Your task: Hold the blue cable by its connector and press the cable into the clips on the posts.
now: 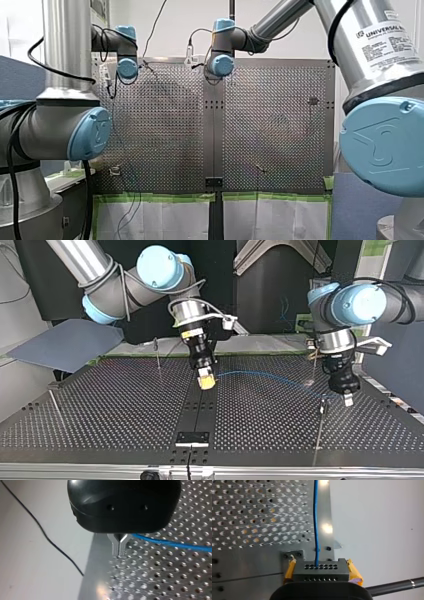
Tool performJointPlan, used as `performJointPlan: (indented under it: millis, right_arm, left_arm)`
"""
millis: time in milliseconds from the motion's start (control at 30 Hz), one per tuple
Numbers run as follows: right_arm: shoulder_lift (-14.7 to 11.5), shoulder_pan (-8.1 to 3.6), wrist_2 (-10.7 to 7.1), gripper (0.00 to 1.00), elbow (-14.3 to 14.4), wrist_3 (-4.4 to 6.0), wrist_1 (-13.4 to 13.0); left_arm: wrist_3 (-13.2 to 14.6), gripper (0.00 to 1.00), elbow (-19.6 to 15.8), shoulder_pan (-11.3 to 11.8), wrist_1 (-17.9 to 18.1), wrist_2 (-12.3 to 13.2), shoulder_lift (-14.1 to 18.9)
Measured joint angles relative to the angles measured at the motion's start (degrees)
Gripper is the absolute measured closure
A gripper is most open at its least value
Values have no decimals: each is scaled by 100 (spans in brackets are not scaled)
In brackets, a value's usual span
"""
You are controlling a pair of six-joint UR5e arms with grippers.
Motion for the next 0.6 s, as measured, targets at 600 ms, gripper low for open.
performJointPlan:
  millis: [600]
  right_arm:
    - [97, -121, -11, 100, -108, 0, -14]
  left_arm:
    - [-109, 100, 281, 122, 106, 217, -132]
